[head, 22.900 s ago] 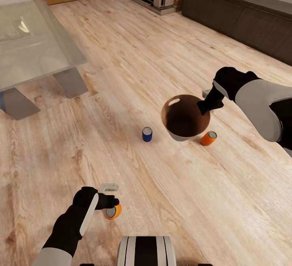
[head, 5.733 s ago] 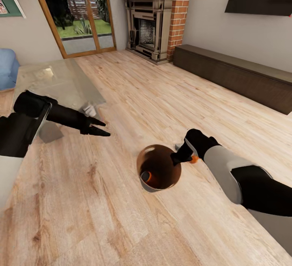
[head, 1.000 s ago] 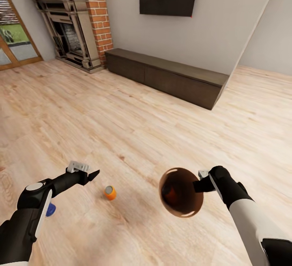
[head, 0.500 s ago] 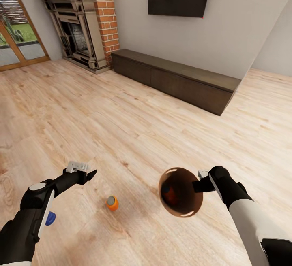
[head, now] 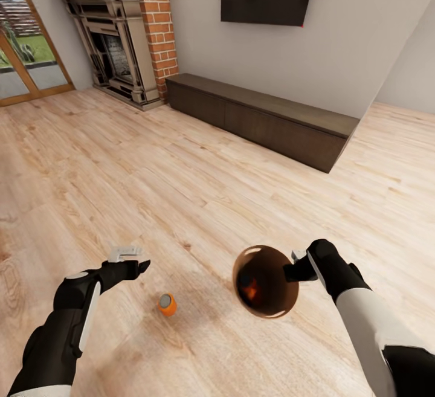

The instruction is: Put the three can of soda from the living room inside the tash can in the kitchen.

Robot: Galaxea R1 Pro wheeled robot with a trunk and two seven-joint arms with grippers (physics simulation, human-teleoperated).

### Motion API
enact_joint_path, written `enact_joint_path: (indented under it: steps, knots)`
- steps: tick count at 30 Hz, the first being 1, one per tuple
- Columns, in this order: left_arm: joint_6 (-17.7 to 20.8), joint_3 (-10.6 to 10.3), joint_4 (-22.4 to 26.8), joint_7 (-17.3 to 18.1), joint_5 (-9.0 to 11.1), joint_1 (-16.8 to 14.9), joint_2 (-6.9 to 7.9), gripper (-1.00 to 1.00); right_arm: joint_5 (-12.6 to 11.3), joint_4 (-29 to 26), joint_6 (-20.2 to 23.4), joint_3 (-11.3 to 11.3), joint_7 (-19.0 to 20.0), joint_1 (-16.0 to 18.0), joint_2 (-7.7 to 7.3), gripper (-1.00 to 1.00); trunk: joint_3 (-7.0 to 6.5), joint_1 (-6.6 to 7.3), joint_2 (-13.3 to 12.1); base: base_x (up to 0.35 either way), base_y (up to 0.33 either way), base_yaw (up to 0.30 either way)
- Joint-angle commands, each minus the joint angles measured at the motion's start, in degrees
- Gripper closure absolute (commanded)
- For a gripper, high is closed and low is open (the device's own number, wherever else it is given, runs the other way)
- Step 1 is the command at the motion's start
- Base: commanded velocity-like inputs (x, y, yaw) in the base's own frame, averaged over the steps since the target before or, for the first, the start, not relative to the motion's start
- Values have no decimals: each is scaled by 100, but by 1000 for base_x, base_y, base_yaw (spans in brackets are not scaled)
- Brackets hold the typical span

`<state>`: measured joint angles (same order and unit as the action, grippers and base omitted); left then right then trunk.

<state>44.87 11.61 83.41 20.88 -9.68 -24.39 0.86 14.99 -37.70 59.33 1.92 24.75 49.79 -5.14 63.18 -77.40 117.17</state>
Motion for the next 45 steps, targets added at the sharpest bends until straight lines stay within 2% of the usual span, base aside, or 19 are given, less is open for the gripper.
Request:
enact_joint_path:
  steps: [1,3,6,8,13,14,16,20,22,27,32,38,40,45]
  knots:
    - [40,0,-7,-12,0,-6,-5,-100,-165,6,67,5,47,119,0,100,1,0,0,1,0,0]
    - [151,-1,-24,-39,1,-22,-20,-100,-171,97,67,1,63,599,-8,100,6,0,0,0,0,0]
    - [191,-1,-30,-48,1,-27,-28,-100,-176,298,67,1,68,939,-16,100,21,0,0,0,0,0]
    - [216,-7,-33,-54,2,-29,-53,-100,-182,1008,67,5,77,1574,-49,100,34,0,0,0,0,0]
    - [232,-100,-30,-57,3,-31,-78,-100,-180,2666,67,7,81,2726,-217,100,75,0,0,0,0,0]
    - [235,-149,-29,-57,3,-31,-84,-100,-177,3170,67,-1,81,3214,-312,100,83,0,0,0,0,0]
    - [238,-181,-28,-57,2,-31,-88,-100,-175,3473,67,-10,82,3605,-377,100,100,0,0,0,0,0]
    - [240,-221,-27,-58,2,-31,-92,-100,-170,3855,67,-41,82,4119,-489,100,135,0,0,0,0,0]
    - [241,-229,-27,-58,2,-31,-93,-100,-167,3922,67,-116,82,4228,-536,100,153,0,0,0,0,0]
    - [241,-243,-27,-58,2,-31,-128,-100,-164,4028,67,-649,88,4577,-654,100,287,-110,201,0,0,0]
    - [242,-246,-27,-62,2,-31,-155,-100,-160,4052,67,-832,90,4799,-678,100,421,-219,401,0,0,0]
    - [243,-249,-27,-66,0,-27,-188,-100,-162,4060,67,-1251,94,4982,-632,100,582,-351,642,0,0,0]
    - [242,-262,-27,-67,1,-25,-190,-100,-161,4055,67,-1279,92,4986,-628,100,636,-395,722,0,0,0]
    - [242,-501,-27,-72,-12,-25,-190,-100,-155,4052,67,-1315,92,4984,-641,100,770,-505,923,0,0,0]
